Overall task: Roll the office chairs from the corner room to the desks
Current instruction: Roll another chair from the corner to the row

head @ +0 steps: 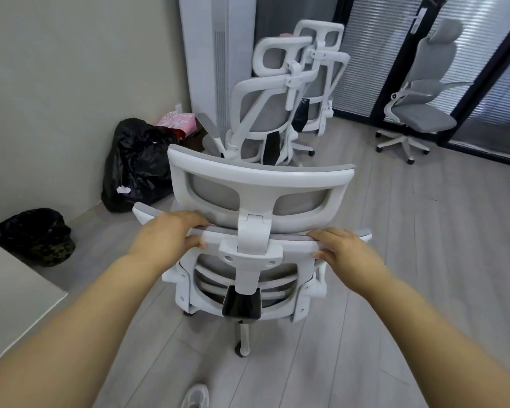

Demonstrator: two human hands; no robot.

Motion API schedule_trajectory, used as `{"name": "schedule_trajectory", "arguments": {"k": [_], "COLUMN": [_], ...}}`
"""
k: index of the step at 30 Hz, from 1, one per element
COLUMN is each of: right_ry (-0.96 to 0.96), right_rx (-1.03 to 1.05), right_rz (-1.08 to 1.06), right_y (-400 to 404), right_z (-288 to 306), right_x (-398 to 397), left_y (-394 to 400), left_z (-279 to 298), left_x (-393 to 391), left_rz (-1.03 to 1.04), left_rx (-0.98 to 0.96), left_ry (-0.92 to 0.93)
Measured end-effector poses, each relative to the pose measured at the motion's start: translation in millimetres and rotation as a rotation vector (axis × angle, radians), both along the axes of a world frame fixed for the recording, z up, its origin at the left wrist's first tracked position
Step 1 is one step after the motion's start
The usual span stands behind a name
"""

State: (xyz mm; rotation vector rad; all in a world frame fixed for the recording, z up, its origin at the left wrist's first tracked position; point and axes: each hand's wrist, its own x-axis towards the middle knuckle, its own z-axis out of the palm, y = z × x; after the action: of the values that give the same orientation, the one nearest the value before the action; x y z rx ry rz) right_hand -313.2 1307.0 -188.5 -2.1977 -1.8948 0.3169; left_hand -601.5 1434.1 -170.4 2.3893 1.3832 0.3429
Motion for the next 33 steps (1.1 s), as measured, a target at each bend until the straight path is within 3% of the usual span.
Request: {"name": "schedule_trajectory", "arguments": {"k": [15, 33], "right_ry": [0.008, 0.054], "right_rx": [-0.026, -0.055], "right_rz": [-0.271, -0.648], "right_y": [-103, -147], "right_z": [4, 3], "right_x": [129, 371], "left_y": [-39, -16], "left_z": [-7, -19], "left_x": [173, 492], "left_rz": [-0.191, -0.579], "left_rx": [-0.034, -0.023], "left_ry": [-0.019, -0.014]}}
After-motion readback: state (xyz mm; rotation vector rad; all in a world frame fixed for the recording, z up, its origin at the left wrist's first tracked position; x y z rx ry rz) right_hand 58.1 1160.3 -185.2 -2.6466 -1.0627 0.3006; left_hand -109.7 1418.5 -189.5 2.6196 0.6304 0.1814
